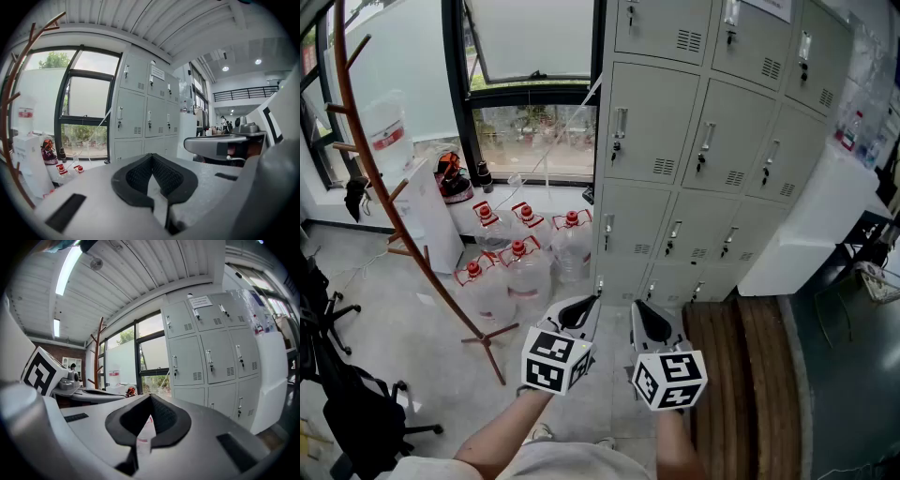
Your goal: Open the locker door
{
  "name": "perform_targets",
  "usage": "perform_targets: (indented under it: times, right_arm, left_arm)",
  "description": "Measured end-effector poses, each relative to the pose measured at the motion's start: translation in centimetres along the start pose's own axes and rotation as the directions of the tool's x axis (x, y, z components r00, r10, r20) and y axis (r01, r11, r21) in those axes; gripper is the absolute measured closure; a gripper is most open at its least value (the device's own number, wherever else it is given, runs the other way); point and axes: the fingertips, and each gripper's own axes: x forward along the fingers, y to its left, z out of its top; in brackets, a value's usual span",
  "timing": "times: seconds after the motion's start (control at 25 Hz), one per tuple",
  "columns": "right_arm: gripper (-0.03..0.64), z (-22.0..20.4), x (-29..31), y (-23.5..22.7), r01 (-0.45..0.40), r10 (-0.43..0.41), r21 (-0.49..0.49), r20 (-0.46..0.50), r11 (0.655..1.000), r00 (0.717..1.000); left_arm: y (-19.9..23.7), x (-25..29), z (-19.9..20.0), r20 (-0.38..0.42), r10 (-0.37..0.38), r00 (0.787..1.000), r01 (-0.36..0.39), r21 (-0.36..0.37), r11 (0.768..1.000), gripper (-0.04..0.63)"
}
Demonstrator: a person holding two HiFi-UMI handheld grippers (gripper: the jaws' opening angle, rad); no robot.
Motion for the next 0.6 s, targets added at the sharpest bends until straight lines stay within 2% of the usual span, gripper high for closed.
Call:
perform_targets:
  times: [0.6]
  right_arm:
    - [0.614,-1.5,0.2,-1.8,-0.126,0.126,0.004,-0.021,0.992,0.992]
  left_arm:
    - [-2.5,2.4,-0.7,-0.024,0.049,0.998,-0.050,-0.011,0.999,0.588]
